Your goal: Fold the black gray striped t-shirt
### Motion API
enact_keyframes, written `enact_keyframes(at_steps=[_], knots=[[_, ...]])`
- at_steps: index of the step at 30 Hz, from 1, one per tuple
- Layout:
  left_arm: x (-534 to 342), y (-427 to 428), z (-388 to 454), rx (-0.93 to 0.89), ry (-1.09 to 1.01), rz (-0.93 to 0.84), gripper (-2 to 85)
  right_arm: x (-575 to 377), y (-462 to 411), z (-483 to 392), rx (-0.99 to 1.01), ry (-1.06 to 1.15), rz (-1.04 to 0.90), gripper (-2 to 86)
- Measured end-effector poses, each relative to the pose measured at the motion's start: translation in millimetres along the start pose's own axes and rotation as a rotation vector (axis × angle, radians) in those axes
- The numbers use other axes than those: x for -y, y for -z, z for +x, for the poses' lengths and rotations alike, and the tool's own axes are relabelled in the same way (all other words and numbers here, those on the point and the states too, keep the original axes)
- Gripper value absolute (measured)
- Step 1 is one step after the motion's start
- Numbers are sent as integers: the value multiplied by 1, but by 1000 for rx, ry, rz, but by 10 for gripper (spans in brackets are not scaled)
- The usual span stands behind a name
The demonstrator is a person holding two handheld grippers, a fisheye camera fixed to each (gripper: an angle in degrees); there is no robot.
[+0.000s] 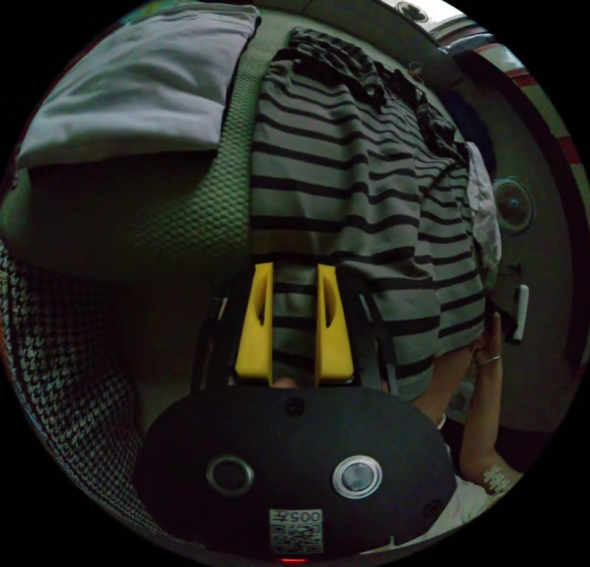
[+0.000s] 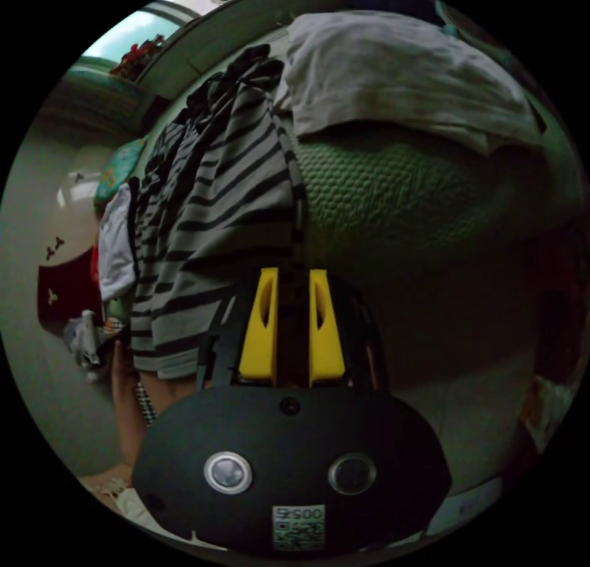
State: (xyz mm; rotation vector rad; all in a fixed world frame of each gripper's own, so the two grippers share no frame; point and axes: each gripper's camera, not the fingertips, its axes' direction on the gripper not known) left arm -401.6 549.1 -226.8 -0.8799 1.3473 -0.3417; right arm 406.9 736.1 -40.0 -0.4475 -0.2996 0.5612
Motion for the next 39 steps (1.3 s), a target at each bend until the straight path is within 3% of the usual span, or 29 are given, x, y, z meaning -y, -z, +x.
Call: enact_keyframes(at_steps=[10,16,24,33,39], knots=[[-19,28,-11,-21,-6,-40,32,1,29,2,-91,123,12,-16],[-36,81,-2,89,-74,30,16,-21,103,-2,-134,141,136,-17],[-50,166,14,92,-163,114,13,-38,204,-20,-136,216,252,-17],[-46,164,2,41,-125,-30,53,-12,181,-8,-227,174,65,-14],[-20,196,3,109,-73,83,77,26,167,-21,-365,167,92,3]])
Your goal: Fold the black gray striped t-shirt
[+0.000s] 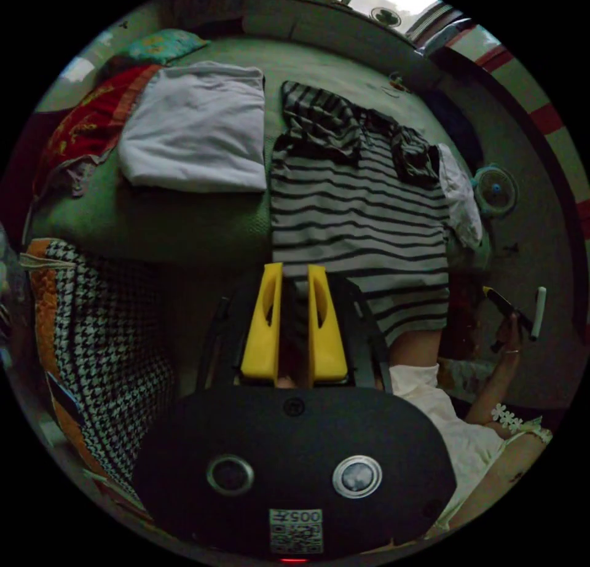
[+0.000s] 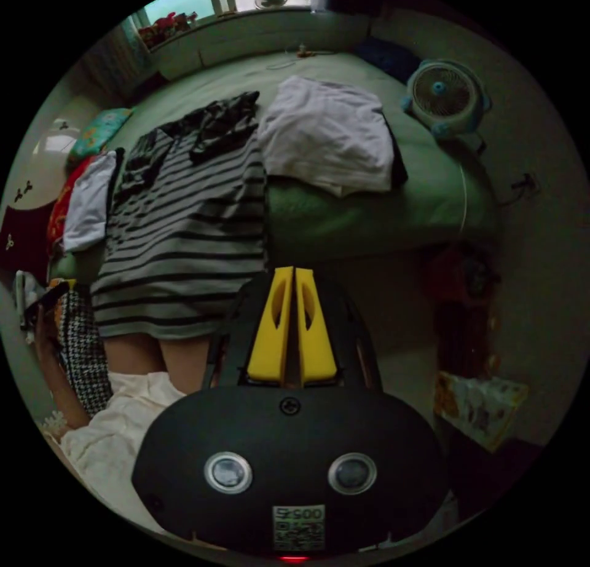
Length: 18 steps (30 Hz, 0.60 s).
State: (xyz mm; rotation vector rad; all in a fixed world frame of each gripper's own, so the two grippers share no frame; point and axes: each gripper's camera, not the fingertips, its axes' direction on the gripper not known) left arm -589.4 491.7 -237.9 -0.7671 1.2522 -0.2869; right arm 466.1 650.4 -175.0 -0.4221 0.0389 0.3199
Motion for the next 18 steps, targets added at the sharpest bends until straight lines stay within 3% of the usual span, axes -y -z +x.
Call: enact_keyframes(at_steps=[10,18], knots=[[134,22,21,-25,-91,196,106,117,-10,-41,230,141,205,63],[327,-1,44,38,-206,191,159,354,-53,-110,238,380,246,115]])
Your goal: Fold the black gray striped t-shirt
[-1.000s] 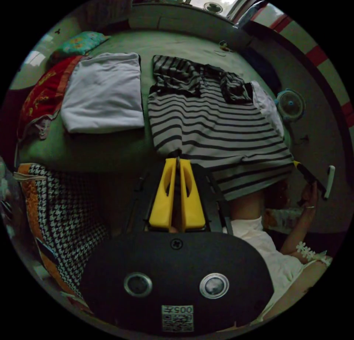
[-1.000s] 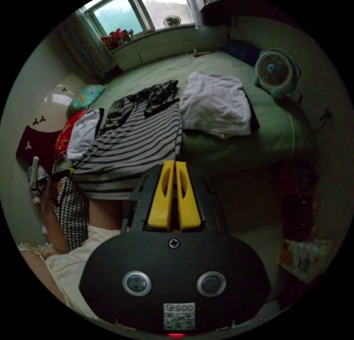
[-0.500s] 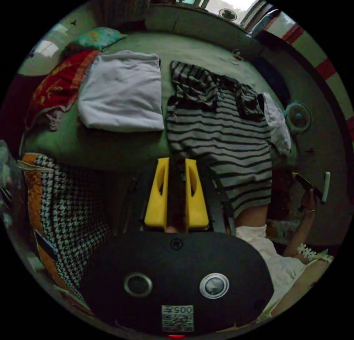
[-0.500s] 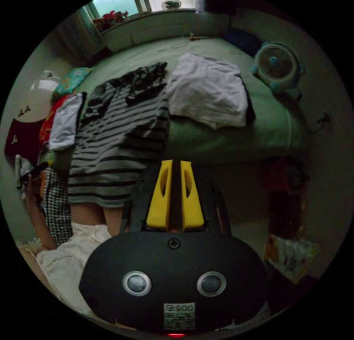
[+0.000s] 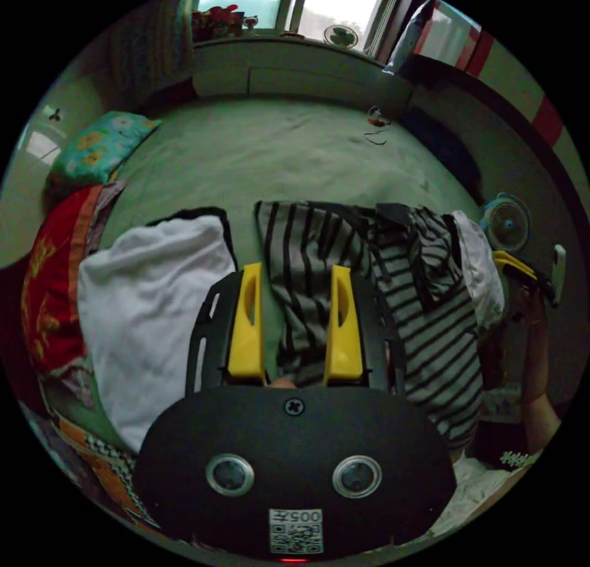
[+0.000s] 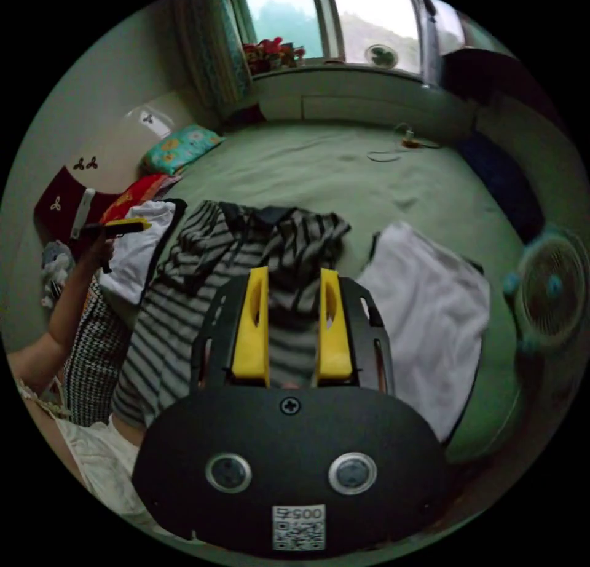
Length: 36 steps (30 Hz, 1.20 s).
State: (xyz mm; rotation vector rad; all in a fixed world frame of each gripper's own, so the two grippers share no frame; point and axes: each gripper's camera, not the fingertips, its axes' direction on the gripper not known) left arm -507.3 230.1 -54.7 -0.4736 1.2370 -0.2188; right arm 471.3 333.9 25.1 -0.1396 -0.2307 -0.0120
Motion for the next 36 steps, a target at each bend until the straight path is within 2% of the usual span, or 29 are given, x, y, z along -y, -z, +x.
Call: enact_keyframes(at_steps=[4,6,7,10,12,15,17,19,23,27,31,36], knots=[[84,-40,-10,-11,-3,-63,168,93,-76,30,-15,-1,-111,110],[112,-59,-11,16,-53,-97,173,138,-130,52,-8,-6,-236,121],[126,-72,-12,64,-67,-133,176,146,-143,58,-5,-6,-268,125],[148,-109,-20,26,-49,-252,182,170,-197,82,-26,-41,-386,128],[153,-122,-24,2,-31,-252,181,173,-229,99,0,-101,-430,121],[163,-121,-18,24,-55,-228,157,173,-237,102,10,-96,-364,78],[171,-119,-13,11,-58,-233,71,172,-235,100,51,-76,-336,29],[176,-116,-11,-39,-34,-216,40,173,-232,99,127,-94,-304,-3],[194,-95,-3,22,-32,-146,25,186,-208,89,-9,-78,-259,-14],[227,-63,3,28,-4,-41,22,233,-168,78,-92,-95,-128,-15],[268,-18,21,189,-17,83,24,281,-135,60,-235,-103,-17,-15],[264,28,28,146,49,227,28,293,-81,31,-280,-152,164,-14]])
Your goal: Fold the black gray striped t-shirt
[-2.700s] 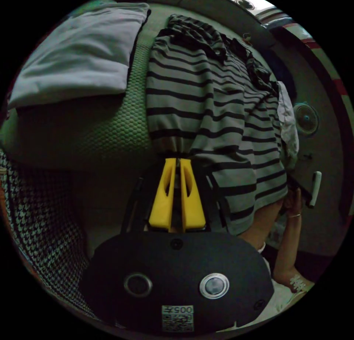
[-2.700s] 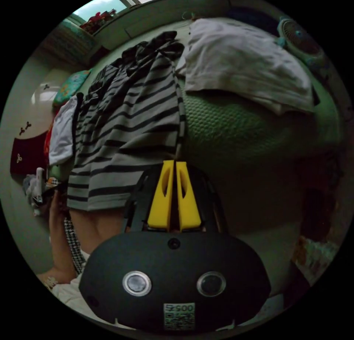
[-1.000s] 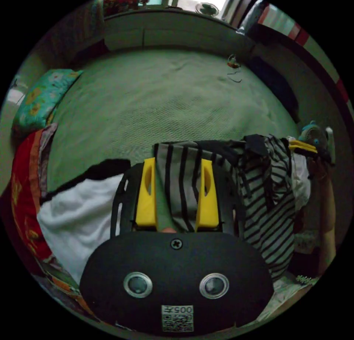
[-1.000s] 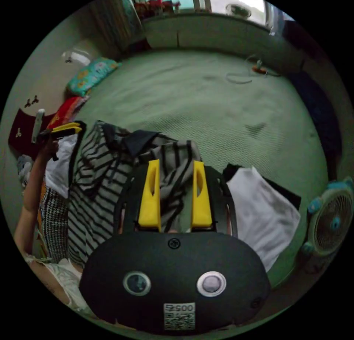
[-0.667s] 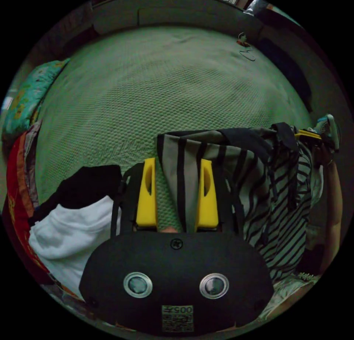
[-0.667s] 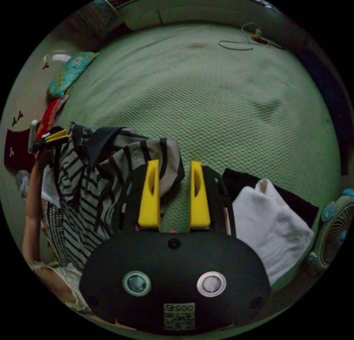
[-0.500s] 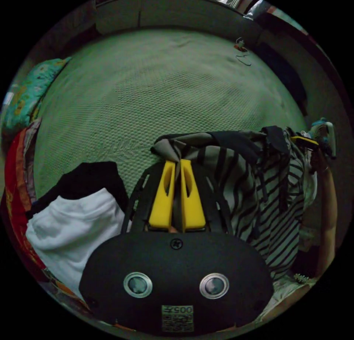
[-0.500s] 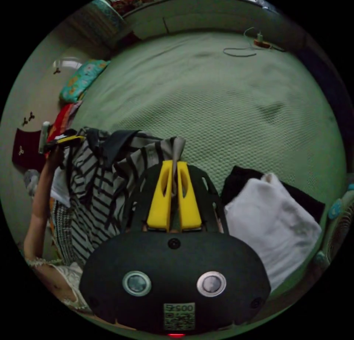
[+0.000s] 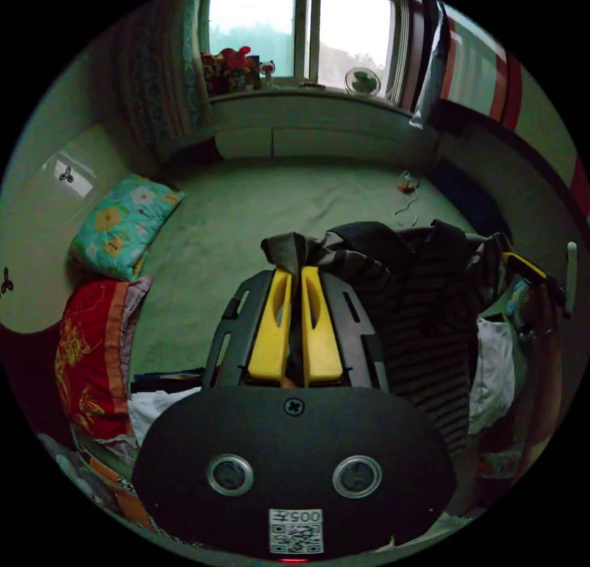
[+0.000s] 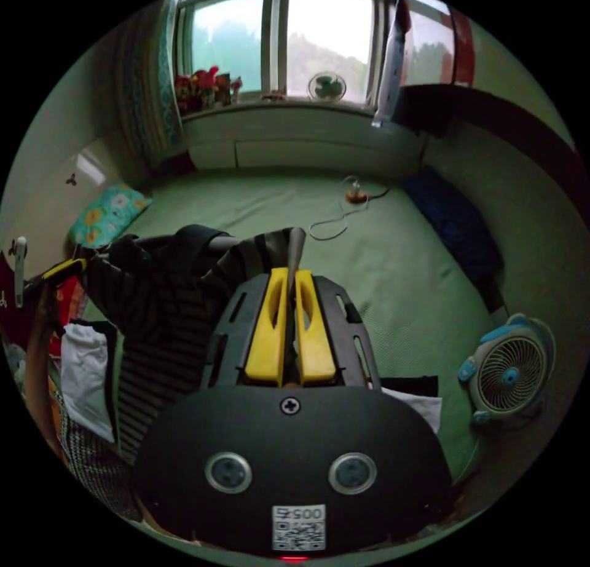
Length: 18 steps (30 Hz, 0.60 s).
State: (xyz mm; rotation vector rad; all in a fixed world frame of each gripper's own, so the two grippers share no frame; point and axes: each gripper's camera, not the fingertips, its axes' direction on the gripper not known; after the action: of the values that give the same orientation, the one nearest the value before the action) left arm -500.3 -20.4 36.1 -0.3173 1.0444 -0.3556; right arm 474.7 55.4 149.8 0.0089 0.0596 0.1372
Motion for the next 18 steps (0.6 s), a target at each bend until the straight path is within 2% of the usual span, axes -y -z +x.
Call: enact_keyframes(at_steps=[4,7,10,14,18], knots=[[-48,29,-4,-83,0,35,31,-44,32,-1,38,16,6,-14],[-113,50,-5,-95,-75,40,34,-115,63,-1,104,59,-9,-14],[-191,46,-6,-74,-155,-105,41,-204,72,-9,154,130,-112,-12],[-284,13,-20,-212,-30,-350,64,-315,28,-26,168,175,-404,11],[-322,37,-20,-173,-12,-334,76,-359,46,-30,196,144,-378,46]])
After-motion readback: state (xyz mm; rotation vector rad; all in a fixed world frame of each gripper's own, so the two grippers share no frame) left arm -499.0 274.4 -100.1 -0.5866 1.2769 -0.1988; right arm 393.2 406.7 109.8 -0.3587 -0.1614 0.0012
